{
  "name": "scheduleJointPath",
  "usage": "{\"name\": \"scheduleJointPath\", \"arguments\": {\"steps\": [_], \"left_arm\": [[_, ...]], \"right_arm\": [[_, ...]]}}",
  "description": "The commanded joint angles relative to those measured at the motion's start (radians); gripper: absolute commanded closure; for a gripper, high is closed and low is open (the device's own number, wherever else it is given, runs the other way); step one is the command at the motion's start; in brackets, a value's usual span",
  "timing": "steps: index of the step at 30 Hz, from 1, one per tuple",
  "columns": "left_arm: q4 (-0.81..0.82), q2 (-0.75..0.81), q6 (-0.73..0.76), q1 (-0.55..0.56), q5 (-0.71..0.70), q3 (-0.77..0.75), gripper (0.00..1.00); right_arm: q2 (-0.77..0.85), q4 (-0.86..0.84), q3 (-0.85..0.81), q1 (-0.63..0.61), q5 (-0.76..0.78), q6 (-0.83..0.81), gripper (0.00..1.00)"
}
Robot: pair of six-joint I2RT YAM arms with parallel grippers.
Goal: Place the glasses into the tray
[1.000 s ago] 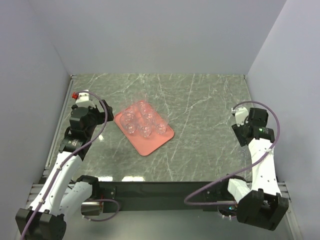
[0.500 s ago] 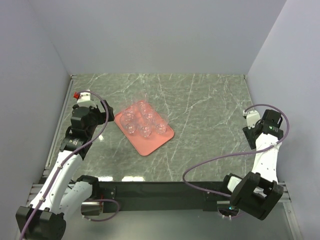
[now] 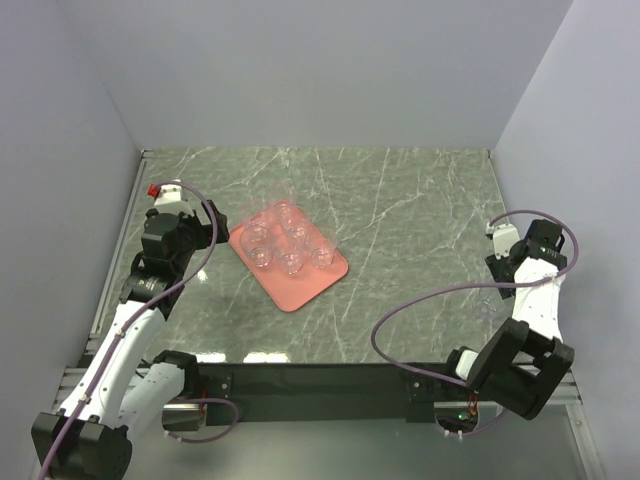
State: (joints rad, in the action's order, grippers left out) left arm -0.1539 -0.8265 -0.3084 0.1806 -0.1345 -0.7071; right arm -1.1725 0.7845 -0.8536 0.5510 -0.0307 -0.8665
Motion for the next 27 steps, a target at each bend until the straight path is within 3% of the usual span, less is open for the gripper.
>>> {"name": "scheduleJointPath", "arguments": {"steps": [1,7,12,20,27], "left_arm": [[0.043,0.015,0.012,0.007,0.015,-0.003,0.01],[0.043,0.020,0.012,0.007,0.016,-0.003,0.01],[0.043,0.024,0.012,0.007,0.016,-0.005,0.01],[0.042,0.024,0.012,0.007,0.015,-0.003,0.01],[0.043,0.038,0.012,0.007,0.015,-0.002,0.01]], "right_arm": [[-0.027,-0.039,0.019,0.012,-0.015,-0.031,0.52],[-0.070,-0.034,0.019,0.017,-0.032,-0.028,0.68],[-0.079,-0.031,0.025,0.017,-0.046,-0.028,0.99],[-0.058,-0.019,0.036,0.017,-0.090,-0.029,1.00],[-0.018,0.070,-0.002,0.015,-0.233,-0.046,1.00]]}}
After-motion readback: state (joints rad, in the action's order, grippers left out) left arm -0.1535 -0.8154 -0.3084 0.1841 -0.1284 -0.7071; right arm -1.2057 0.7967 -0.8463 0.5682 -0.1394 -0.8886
